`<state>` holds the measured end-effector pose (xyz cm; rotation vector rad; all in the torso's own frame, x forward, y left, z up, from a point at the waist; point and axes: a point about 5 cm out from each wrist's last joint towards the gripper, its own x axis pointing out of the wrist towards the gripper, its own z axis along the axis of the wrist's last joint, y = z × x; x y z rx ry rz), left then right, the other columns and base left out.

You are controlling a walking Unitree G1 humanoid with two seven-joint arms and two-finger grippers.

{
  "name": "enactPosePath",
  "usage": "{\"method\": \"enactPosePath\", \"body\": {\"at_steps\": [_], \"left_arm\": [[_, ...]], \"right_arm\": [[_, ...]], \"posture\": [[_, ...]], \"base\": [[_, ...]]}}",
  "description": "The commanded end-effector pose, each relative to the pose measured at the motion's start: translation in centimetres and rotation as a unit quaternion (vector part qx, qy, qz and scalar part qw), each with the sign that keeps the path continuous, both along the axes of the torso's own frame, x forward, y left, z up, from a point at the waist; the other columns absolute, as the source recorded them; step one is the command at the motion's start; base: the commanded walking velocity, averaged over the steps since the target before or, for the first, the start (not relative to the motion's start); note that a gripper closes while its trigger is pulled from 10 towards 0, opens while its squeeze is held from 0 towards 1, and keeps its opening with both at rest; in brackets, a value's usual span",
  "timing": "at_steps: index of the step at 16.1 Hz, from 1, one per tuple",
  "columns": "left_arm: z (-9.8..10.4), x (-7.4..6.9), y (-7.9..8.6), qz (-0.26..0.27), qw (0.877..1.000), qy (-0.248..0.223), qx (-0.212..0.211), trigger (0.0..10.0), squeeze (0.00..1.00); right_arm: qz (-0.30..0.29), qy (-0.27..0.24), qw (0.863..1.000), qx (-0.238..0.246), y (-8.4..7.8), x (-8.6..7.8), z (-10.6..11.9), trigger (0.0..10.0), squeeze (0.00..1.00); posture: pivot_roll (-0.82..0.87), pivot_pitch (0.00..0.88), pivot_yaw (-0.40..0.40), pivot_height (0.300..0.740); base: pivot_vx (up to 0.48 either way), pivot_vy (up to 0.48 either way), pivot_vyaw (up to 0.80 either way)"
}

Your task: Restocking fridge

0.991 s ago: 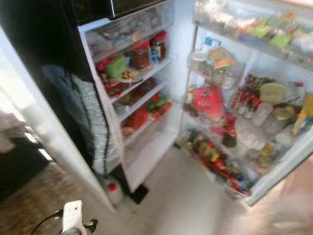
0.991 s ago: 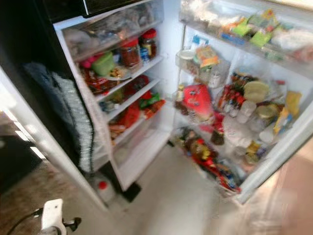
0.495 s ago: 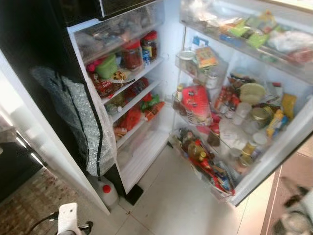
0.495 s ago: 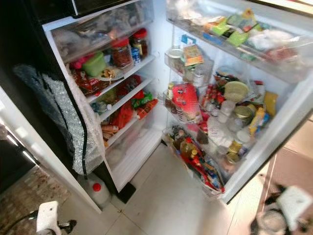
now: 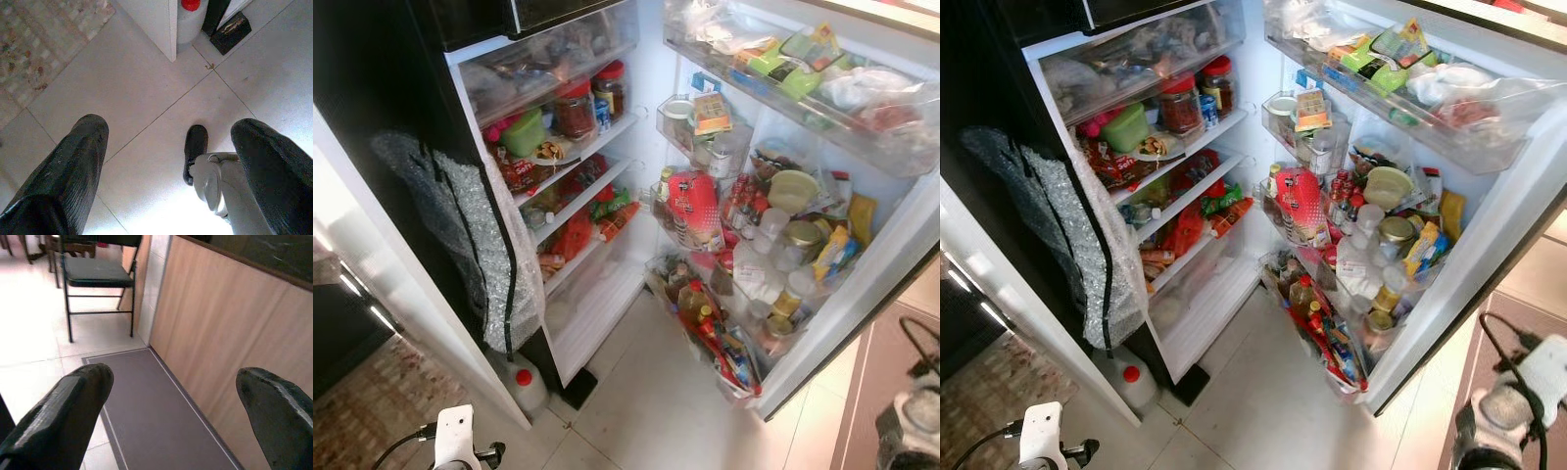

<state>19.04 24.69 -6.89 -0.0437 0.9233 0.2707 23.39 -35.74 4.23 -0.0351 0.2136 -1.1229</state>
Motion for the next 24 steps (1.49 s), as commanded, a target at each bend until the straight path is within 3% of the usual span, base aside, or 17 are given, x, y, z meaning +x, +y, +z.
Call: {"method": "enactPosePath", "body": {"at_steps": [1, 6, 10, 12, 14, 18, 20, 21, 23, 24], "left_arm": [[0.0, 0.0, 0.1, -0.008, 1.000, 0.007, 0.007, 10.0, 0.00], [0.0, 0.0, 0.1, -0.012, 1.000, 0.007, 0.008, 10.0, 0.00], [0.1, 0.1, 0.1, -0.021, 1.000, 0.008, 0.009, 10.0, 0.00], [0.1, 0.1, 0.1, -0.021, 1.000, 0.008, 0.008, 10.0, 0.00], [0.1, 0.1, 0.1, -0.022, 1.000, 0.008, 0.009, 10.0, 0.00], [0.1, 0.1, 0.1, -0.026, 1.000, 0.008, 0.011, 10.0, 0.00], [0.1, 0.1, 0.1, -0.028, 1.000, 0.008, 0.010, 10.0, 0.00], [0.1, 0.1, 0.1, -0.029, 0.999, 0.008, 0.010, 10.0, 0.00], [0.1, 0.1, 0.1, -0.030, 0.999, 0.008, 0.011, 10.0, 0.00], [0.0, 0.1, 0.1, -0.031, 0.999, 0.008, 0.011, 10.0, 0.00]], "right_arm": [[0.019, -0.022, 0.999, -0.020, 0.0, 1.0, 1.2, 10.0, 0.00], [0.048, -0.025, 0.998, -0.026, 0.7, 1.6, 1.2, 10.0, 0.00], [0.142, -0.002, 0.990, -0.020, 2.1, 2.1, 0.2, 10.0, 0.00], [0.168, -0.002, 0.986, 0.017, 2.7, 1.9, -0.7, 10.0, 0.00], [0.235, -0.001, 0.971, 0.042, 3.8, 2.4, -1.3, 10.0, 0.00], [0.359, -0.025, 0.928, 0.092, 6.0, 3.6, -1.5, 10.0, 0.00], [0.428, -0.024, 0.893, 0.136, 7.1, 4.1, -1.8, 10.0, 0.00], [0.439, -0.025, 0.888, 0.138, 7.3, 4.1, -1.8, 10.0, 0.00], [0.521, -0.051, 0.833, 0.176, 8.5, 4.7, -1.4, 10.0, 0.00], [0.575, -0.052, 0.795, 0.187, 9.2, 5.0, -1.1, 10.0, 0.00]], "posture": [[-0.04, 0.000, 0.006, 0.740], [-0.04, 0.000, 0.006, 0.740], [-0.04, 0.000, 0.006, 0.740], [-0.04, 0.000, 0.006, 0.740], [-0.04, 0.000, 0.004, 0.740], [-0.05, 0.000, 0.003, 0.740], [-0.05, 0.000, 0.004, 0.740], [-0.05, 0.000, 0.002, 0.740], [-0.05, 0.000, 0.002, 0.740], [-0.05, 0.000, 0.001, 0.740]], "base": [[0.000, 0.000, 0.00], [0.000, 0.000, 0.00], [0.000, 0.000, 0.00], [0.000, 0.000, 0.00], [0.000, 0.000, 0.00], [0.000, 0.000, 0.00], [0.000, 0.000, 0.00], [0.000, 0.000, 0.00], [0.000, 0.000, 0.00], [0.000, 0.000, 0.00]]}}
